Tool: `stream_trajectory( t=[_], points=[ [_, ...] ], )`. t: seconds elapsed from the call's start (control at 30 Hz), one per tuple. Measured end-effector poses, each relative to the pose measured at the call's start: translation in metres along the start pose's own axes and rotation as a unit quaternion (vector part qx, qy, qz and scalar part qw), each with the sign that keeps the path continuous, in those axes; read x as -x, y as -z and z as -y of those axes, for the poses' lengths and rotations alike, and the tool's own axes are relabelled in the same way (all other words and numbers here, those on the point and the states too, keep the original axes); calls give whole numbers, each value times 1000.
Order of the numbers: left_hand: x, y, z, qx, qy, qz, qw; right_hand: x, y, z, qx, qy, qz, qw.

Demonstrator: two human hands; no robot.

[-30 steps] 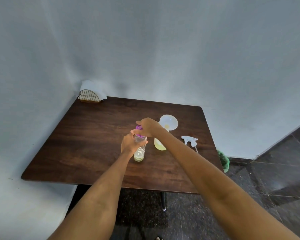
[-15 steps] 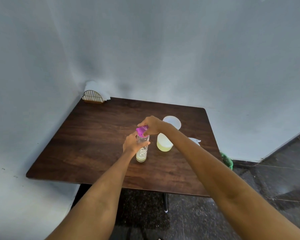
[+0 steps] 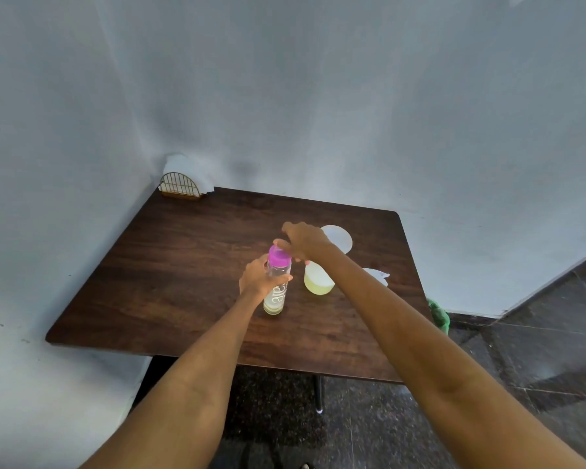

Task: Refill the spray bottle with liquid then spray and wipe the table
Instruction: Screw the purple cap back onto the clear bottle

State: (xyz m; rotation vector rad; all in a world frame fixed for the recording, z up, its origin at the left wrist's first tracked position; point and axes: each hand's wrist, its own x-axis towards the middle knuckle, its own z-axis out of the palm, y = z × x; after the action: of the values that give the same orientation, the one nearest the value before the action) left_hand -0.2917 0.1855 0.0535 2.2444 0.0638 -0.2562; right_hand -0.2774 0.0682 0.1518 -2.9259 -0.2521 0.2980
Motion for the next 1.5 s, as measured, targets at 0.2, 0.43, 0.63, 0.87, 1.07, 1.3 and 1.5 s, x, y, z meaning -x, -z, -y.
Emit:
stream_trajectory(
  t=[0.2,0.43,0.63,0.87,1.07,1.3,1.5],
  points=[
    [0,2,0,-4,-8,3,1000,3,2,2,-49,56,10,997],
    [6,-6,-8,-27,-46,20,998,-7,4,9,76,17,-80,994],
    [2,0,-4,-11,-15,14,1000,-4,0,4,40,47,80,995],
    [1,5,3,-11,-8,5,1000,-6,-18,12,-6,45,52,998],
    [3,4,2,-5,-26,10,1000,1,-8,5,7,42,100,994],
    [2,6,8,-27,-43,-3,999,12,-35,4,60,60,16,996],
    [0,6,9,-50,-71,-15,996,15,-44,10,8,9,-24,1000]
  ],
)
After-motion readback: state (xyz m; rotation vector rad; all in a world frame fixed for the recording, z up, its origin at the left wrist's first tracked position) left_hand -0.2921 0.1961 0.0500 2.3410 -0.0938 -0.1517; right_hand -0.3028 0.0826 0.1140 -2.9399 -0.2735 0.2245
